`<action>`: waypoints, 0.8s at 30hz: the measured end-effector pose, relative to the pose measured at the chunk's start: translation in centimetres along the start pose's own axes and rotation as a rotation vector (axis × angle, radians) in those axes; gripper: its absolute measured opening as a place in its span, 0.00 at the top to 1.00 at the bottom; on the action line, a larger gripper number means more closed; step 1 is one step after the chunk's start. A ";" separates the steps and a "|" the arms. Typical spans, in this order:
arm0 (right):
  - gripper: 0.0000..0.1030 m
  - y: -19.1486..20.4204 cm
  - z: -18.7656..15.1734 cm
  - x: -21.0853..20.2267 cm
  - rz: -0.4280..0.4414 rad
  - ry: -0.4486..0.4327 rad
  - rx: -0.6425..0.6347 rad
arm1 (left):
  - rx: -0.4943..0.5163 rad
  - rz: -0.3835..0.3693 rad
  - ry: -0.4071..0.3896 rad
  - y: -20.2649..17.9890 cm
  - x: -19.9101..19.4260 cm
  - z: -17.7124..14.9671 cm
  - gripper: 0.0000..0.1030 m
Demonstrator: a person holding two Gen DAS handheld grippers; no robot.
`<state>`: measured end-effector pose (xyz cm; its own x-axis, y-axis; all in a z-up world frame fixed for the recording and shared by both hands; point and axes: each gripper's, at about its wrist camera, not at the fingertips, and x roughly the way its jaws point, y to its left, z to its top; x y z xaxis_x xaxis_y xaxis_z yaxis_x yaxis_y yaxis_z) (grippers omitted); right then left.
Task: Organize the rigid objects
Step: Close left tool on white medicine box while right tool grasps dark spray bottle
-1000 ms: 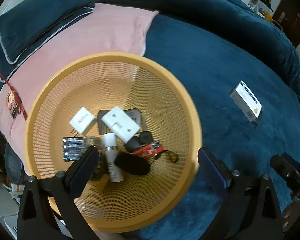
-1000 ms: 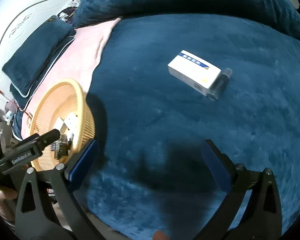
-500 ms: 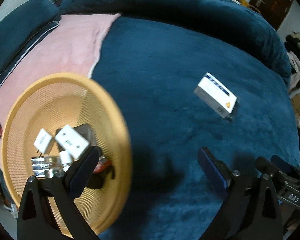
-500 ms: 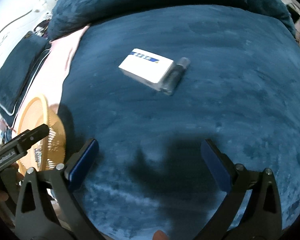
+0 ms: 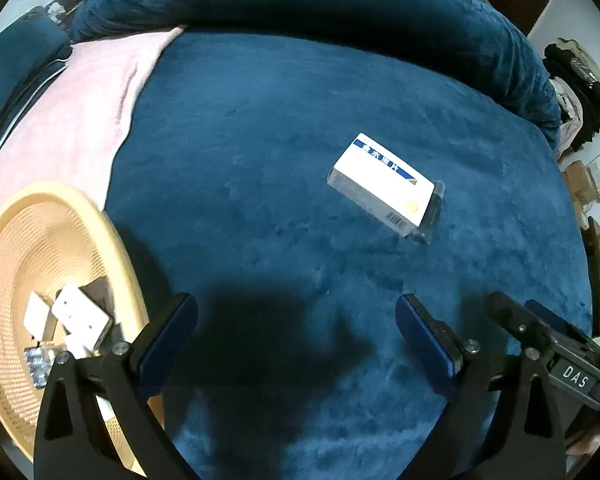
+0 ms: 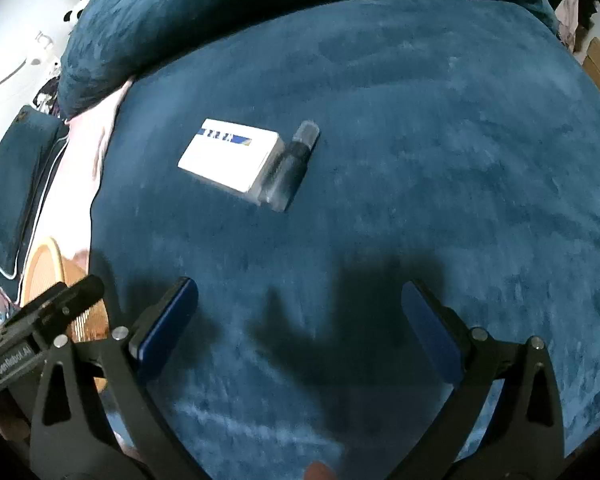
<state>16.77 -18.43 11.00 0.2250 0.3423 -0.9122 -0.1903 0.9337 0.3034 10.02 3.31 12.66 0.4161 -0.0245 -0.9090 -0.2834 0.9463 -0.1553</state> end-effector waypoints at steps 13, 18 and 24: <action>0.01 -1.2 3.6 2.7 -0.051 -0.026 0.006 | -0.117 -0.077 0.116 -1.4 7.6 5.9 0.03; 0.01 -2.9 1.5 2.1 -0.053 -0.037 0.041 | -0.178 -0.068 0.129 -4.0 10.9 9.1 0.03; 0.01 -6.3 -2.1 2.2 -0.079 -0.018 0.130 | -0.250 -0.037 0.148 -6.1 14.2 11.1 0.03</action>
<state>16.48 -23.81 6.47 0.2520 0.2680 -0.9299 -0.0464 0.9631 0.2650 27.20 0.78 5.00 0.3046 -0.1217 -0.9447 -0.4825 0.8354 -0.2632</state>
